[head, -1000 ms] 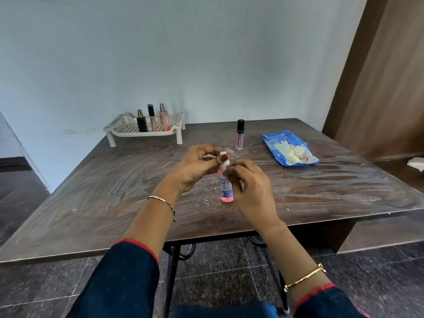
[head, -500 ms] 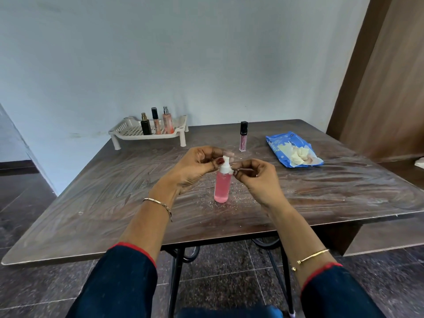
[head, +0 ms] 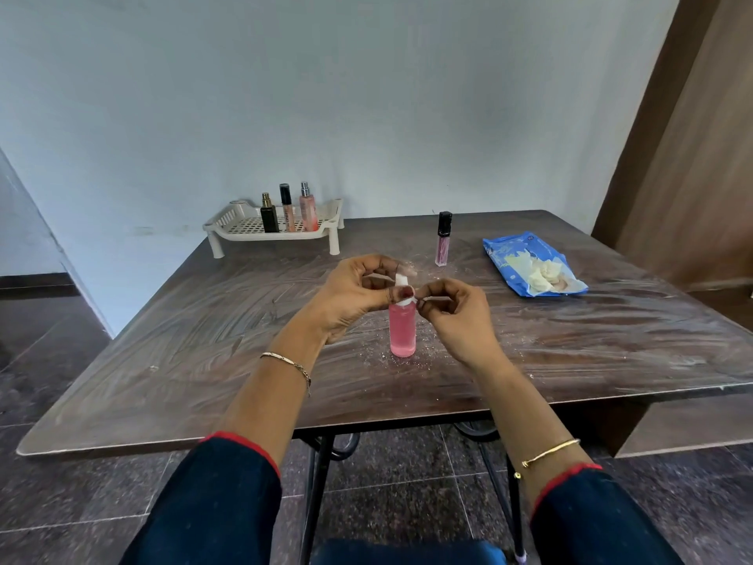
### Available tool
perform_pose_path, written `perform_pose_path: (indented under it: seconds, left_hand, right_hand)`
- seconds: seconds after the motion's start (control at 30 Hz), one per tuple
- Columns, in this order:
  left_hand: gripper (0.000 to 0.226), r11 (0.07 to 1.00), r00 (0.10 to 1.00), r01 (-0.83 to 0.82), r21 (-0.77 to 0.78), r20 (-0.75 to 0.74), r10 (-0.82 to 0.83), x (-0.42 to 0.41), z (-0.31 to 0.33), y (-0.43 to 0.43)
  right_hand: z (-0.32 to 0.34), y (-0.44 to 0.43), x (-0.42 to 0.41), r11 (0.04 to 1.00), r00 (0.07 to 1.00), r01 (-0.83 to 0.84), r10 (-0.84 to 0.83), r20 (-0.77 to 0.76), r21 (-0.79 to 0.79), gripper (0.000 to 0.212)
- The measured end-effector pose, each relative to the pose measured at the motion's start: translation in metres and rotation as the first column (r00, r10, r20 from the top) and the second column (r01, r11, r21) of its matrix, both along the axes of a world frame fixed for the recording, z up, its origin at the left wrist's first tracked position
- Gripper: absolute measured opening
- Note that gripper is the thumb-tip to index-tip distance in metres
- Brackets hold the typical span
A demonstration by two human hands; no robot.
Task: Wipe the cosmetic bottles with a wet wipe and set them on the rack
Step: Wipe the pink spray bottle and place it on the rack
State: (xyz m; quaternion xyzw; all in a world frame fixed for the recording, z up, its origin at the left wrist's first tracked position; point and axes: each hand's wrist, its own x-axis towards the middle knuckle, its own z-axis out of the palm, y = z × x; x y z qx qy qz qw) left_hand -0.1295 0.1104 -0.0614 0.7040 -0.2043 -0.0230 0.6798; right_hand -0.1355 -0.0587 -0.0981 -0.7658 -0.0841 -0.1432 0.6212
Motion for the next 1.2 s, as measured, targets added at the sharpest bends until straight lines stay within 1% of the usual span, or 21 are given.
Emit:
perform_pose_path:
  seconds: [0.1, 0.2, 0.3, 0.37, 0.43, 0.53, 0.63, 0.73, 0.87, 0.93, 1.0, 1.1, 1.13, 1.2]
  left_hand:
    - [0.027, 1.000, 0.999, -0.027, -0.010, 0.018, 0.027, 0.000, -0.002, -0.001]
    - [0.025, 0.996, 0.997, -0.082, -0.036, -0.011, 0.082, 0.003, -0.003, 0.003]
    - [0.020, 0.991, 0.993, -0.112, -0.068, -0.039, 0.110, 0.002, -0.003, 0.008]
    - [0.021, 0.990, 0.993, -0.116, -0.082, -0.030, 0.114, 0.001, -0.004, 0.009]
    - [0.023, 0.988, 0.992, -0.124, -0.091, -0.018, 0.123, 0.001, -0.005, 0.010]
    - [0.024, 0.983, 0.989, -0.146, -0.109, -0.029, 0.144, 0.002, -0.006, 0.012]
    - [0.023, 0.977, 0.983, -0.179, -0.118, -0.059, 0.173, 0.004, -0.008, 0.013]
    - [0.028, 0.977, 0.981, -0.185, -0.109, -0.073, 0.177, 0.006, -0.011, 0.013]
    - [0.026, 0.977, 0.980, -0.189, -0.095, -0.084, 0.181, 0.005, -0.012, 0.011]
    - [0.025, 0.974, 0.978, -0.200, -0.105, -0.082, 0.192, 0.006, -0.011, 0.010]
    - [0.023, 0.969, 0.976, -0.211, -0.128, -0.090, 0.201, 0.006, -0.011, 0.010]
    - [0.022, 0.958, 0.967, -0.246, -0.147, -0.099, 0.233, 0.008, -0.013, 0.009]
    - [0.022, 0.955, 0.964, -0.257, -0.148, -0.102, 0.244, 0.009, -0.014, 0.009]
    - [0.022, 0.953, 0.962, -0.266, -0.147, -0.106, 0.252, 0.010, -0.014, 0.008]
  right_hand:
    - [-0.005, -0.002, 0.000, 0.999, 1.000, -0.001, 0.000, -0.031, -0.033, 0.026]
    - [-0.004, 0.001, -0.002, 0.999, 0.998, -0.023, 0.024, -0.054, 0.032, 0.021]
    - [0.002, 0.010, -0.004, 0.993, 1.000, -0.031, 0.030, 0.007, 0.117, 0.016]
    - [0.004, 0.017, -0.006, 0.991, 0.998, -0.042, 0.035, 0.059, 0.127, 0.015]
    - [0.002, 0.024, -0.010, 0.996, 0.995, -0.039, 0.030, 0.096, 0.086, 0.016]
    - [-0.009, 0.026, -0.015, 1.000, 0.994, -0.017, 0.017, 0.108, -0.007, 0.021]
    - [-0.019, 0.022, -0.015, 0.994, 0.999, -0.017, 0.021, 0.035, -0.105, 0.027]
    - [-0.018, 0.020, -0.012, 0.993, 1.000, 0.017, -0.018, -0.002, -0.114, 0.029]
    - [-0.003, 0.025, -0.009, 0.995, 0.995, 0.084, -0.081, 0.064, -0.053, 0.019]
    - [0.000, 0.029, -0.012, 0.994, 0.990, 0.090, -0.083, 0.116, -0.056, 0.019]
    - [-0.004, 0.033, -0.018, 0.987, 0.983, 0.086, -0.063, 0.170, -0.133, 0.023]
    - [-0.017, 0.032, -0.026, 0.945, 0.971, 0.109, -0.036, 0.235, -0.307, 0.028]
    - [-0.019, 0.030, -0.027, 0.933, 0.968, 0.128, -0.044, 0.246, -0.337, 0.028]
    - [-0.017, 0.025, -0.026, 0.930, 0.969, 0.156, -0.080, 0.232, -0.333, 0.028]
